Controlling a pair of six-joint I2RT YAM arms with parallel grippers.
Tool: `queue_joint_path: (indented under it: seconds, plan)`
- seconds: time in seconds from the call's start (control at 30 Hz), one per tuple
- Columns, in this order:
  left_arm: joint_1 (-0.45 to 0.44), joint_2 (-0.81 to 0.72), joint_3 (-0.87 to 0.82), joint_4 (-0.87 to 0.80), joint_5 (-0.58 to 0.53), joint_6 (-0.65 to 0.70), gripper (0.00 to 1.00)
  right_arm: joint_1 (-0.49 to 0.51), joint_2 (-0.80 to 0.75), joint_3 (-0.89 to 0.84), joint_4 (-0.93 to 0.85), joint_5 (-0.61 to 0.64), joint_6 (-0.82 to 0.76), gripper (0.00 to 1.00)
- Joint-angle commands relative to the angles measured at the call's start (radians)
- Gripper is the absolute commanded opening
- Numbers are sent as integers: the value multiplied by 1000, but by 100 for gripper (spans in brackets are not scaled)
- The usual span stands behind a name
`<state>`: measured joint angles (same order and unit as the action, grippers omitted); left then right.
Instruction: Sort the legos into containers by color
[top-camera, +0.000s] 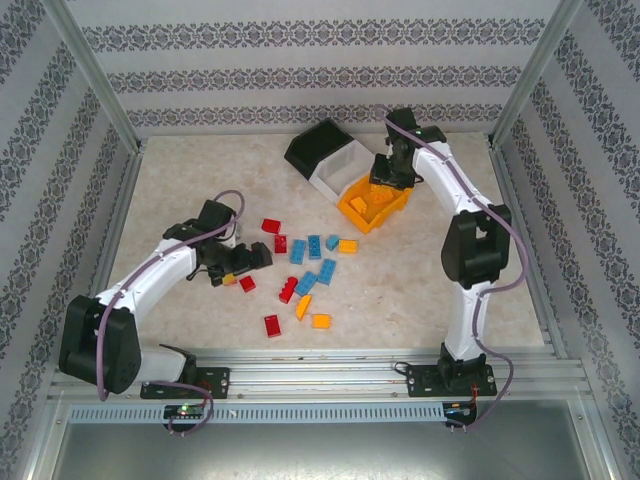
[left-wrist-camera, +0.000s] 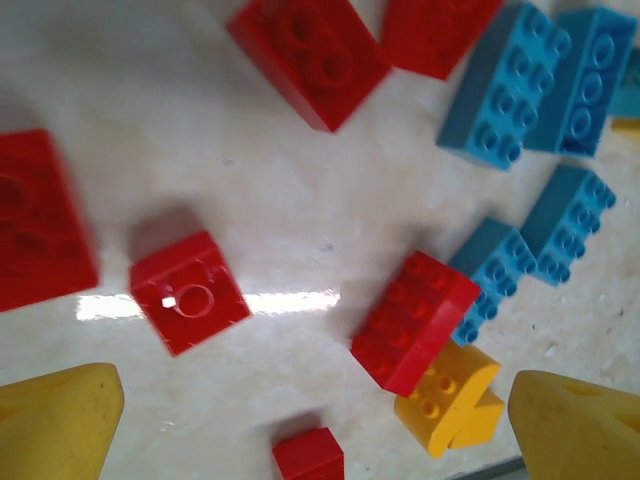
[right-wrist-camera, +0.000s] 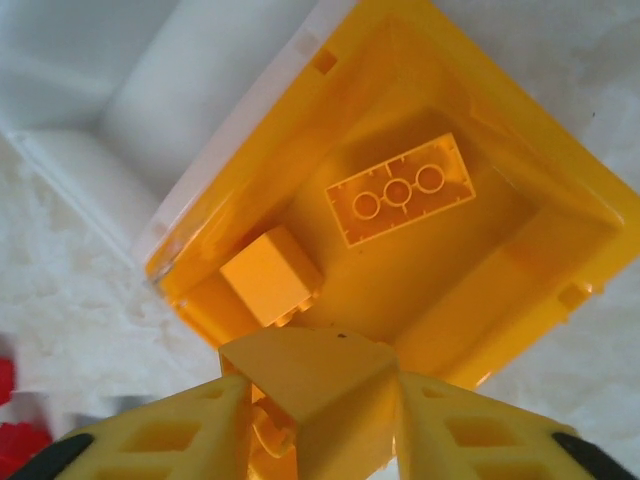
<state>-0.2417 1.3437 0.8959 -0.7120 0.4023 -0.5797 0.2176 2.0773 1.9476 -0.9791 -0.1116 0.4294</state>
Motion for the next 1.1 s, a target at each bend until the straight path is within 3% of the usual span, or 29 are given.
queue_joint_path:
  seconds: [0.0, 0.23, 0.5, 0.6, 0.77, 1.07]
  plan:
    - [36, 28, 26, -70, -17, 12, 98, -12, 31, 83, -80, 2, -26, 48]
    - [-13, 111, 119, -43, 53, 71, 93, 18, -103, -60, -53, 13, -10, 58]
    - [-274, 274, 272, -89, 60, 191, 86, 77, -391, -560, 111, -137, 123, 59]
    - [-354, 325, 309, -145, 44, 205, 81, 103, -470, -673, 106, -122, 129, 59]
    - [-452, 346, 306, -163, 9, 210, 69, 101, -539, -785, 118, -132, 144, 59]
    - [-555, 365, 241, -130, -70, 156, 62, 91, -612, -879, 176, -150, 201, 58]
